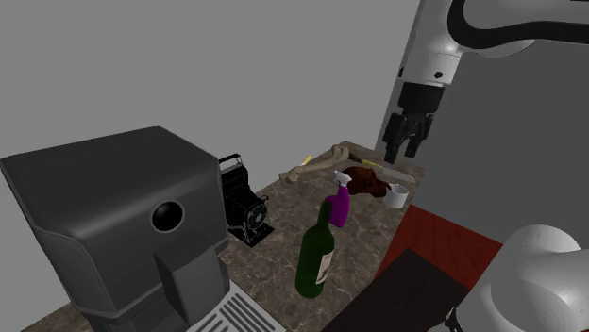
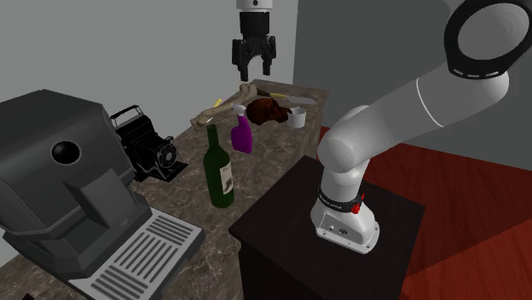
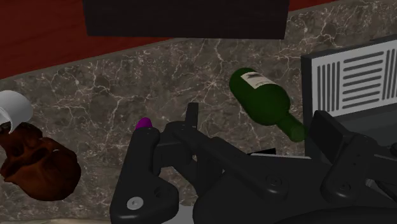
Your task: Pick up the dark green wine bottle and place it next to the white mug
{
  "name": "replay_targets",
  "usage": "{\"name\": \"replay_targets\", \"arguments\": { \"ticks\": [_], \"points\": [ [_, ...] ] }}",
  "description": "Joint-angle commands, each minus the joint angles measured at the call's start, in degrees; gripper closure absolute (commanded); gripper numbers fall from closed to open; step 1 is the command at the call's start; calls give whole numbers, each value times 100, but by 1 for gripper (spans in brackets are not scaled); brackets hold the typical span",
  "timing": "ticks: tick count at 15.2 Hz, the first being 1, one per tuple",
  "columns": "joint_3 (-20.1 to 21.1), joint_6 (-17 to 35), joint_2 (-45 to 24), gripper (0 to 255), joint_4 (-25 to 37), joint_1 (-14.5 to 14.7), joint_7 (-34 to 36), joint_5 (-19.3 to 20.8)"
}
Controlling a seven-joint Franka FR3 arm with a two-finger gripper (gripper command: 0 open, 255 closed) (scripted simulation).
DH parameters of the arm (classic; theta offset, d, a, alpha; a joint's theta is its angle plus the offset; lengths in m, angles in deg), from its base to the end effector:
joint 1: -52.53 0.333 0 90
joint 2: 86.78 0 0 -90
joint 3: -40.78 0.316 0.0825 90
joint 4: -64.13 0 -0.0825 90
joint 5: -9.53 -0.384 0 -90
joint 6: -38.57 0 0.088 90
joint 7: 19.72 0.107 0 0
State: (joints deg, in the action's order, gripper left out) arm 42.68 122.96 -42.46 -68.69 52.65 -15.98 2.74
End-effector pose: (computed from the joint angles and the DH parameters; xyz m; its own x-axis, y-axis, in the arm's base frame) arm 0.2995 0.0275 0.5966 0.9966 -0.0293 -0.0776 -0.0363 -0.9953 -0.0903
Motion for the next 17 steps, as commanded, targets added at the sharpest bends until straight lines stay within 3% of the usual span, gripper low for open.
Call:
{"name": "replay_targets", "arguments": {
  "ticks": [1,8,15,17],
  "points": [
    [0,0,0,0,0,0,0,0],
    [784,1489,-296,0,-752,139,696,-351],
    [1624,3054,-1135,0,-1056,193,1445,-500],
    [1668,3192,-1199,0,-1116,193,1473,-506]
  ]
}}
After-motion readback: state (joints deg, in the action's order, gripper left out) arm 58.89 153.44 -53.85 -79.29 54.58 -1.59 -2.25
